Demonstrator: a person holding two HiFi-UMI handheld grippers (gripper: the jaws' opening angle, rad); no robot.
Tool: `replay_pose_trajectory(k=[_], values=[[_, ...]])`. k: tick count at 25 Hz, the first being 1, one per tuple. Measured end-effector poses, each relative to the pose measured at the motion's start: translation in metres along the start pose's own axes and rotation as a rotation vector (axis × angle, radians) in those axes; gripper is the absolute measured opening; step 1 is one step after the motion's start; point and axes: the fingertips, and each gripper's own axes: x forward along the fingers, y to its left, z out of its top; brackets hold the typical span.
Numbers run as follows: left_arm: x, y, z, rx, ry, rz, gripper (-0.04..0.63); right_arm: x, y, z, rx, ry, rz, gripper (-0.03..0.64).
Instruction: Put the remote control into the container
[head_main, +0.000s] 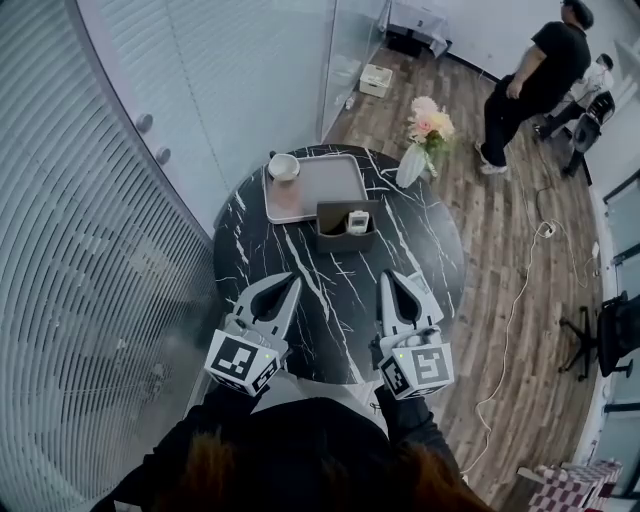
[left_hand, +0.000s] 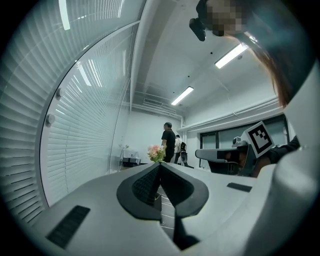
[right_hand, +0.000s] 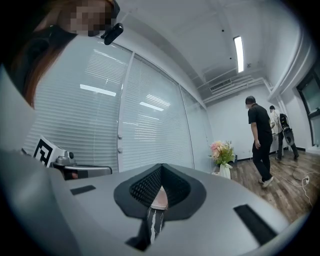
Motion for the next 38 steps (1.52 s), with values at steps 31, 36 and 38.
replay_pose_trajectory(k=[31, 36, 38], values=[[0.015, -0.013, 0.004, 0.026, -0.013, -0.023, 0.009, -0.016, -0.016, 0.014, -0.003, -0.033, -0.029, 0.017], [0.02, -0.014, 0.005, 0.027, -0.013, -0.029, 0.009, -0.017, -0.021, 0.017, -0.004, -0.038, -0.041, 0.017], [0.021, -0.015, 0.005, 0.027, -0.013, -0.031, 0.009, -0.018, -0.023, 0.018, -0.004, -0.039, -0.044, 0.017]])
